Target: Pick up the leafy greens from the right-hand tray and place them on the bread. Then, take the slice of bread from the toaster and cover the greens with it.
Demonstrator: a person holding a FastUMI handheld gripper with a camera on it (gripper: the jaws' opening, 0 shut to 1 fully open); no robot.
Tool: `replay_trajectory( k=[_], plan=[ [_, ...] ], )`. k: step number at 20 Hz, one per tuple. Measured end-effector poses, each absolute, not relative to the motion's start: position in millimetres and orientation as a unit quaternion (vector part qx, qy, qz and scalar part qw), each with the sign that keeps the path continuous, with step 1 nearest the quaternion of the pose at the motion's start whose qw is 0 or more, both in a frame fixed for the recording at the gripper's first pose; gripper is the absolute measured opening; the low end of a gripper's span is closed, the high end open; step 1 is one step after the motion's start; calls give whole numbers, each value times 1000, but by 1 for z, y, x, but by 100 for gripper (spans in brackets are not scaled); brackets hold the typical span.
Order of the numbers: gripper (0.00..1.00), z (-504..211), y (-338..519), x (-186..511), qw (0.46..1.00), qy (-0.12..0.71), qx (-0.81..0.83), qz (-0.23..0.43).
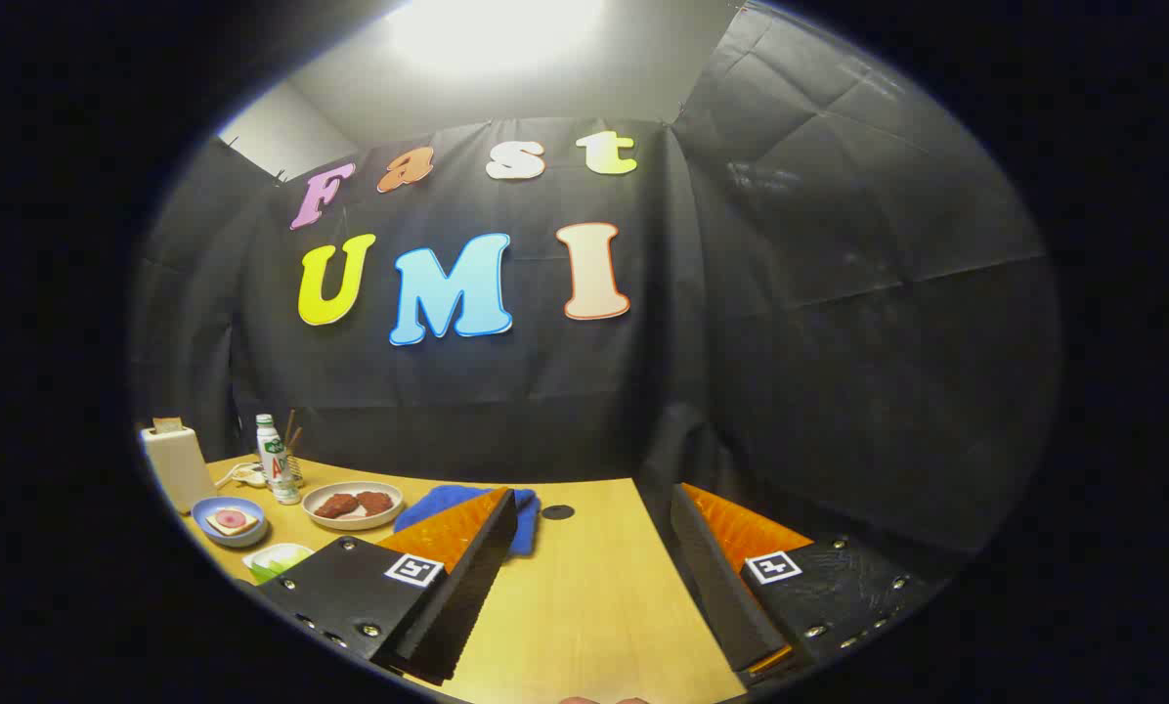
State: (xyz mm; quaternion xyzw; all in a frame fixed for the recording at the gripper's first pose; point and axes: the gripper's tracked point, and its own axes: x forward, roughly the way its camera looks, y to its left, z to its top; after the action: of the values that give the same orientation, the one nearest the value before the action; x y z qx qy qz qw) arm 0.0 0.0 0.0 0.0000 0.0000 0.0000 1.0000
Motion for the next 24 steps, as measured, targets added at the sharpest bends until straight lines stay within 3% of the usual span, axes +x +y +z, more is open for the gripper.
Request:
replay_trajectory(
  k=[11, 24],
  plan=[
    [97, 20, 130, -40, 998, 18, -14, 52],
    [97, -36, 220, -40, 986, 116, -20, 119]
  ],
)
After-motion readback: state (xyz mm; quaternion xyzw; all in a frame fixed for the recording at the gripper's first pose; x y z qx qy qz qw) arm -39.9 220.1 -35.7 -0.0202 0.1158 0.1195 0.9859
